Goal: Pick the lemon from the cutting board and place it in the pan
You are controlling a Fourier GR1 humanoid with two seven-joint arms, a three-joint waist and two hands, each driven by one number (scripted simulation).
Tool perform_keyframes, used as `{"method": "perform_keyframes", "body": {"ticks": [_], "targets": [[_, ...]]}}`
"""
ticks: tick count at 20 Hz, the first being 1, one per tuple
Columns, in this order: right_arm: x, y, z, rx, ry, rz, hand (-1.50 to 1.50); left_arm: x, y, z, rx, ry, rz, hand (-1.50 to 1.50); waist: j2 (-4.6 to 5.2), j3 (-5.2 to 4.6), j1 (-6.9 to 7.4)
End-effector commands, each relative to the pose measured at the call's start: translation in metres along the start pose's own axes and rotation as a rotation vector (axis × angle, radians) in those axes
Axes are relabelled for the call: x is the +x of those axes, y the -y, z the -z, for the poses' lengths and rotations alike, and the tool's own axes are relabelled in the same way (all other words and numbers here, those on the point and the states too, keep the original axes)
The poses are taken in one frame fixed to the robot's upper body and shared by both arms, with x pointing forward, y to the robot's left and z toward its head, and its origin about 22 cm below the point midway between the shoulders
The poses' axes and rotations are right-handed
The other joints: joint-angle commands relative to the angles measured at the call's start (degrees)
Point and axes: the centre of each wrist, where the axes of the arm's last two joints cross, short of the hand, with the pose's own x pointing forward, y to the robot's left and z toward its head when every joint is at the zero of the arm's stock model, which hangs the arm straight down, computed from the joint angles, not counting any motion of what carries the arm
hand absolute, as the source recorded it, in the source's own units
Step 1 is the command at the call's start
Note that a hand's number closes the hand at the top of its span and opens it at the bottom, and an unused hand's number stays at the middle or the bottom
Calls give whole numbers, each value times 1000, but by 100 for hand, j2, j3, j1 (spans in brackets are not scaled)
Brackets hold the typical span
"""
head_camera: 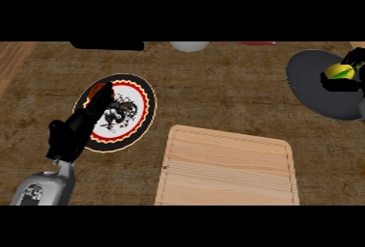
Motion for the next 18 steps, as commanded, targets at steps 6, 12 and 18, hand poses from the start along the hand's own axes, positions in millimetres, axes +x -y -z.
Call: {"method": "perform_keyframes", "body": {"ticks": [6, 12, 18], "targets": [[-24, 3, -5, 245, -276, -8, -150, 13, 6, 5, -25, 30, 15, 0, 115, 22, 248], [-22, 4, -3, 148, -244, 225, -150, 3, 8, 4, -31, 34, 15, 0, 127, 33, 219], [-29, 18, 2, -16, -239, 514, -150, 0, 5, 0, -19, 35, 0, 0, 116, 40, 196]]}}
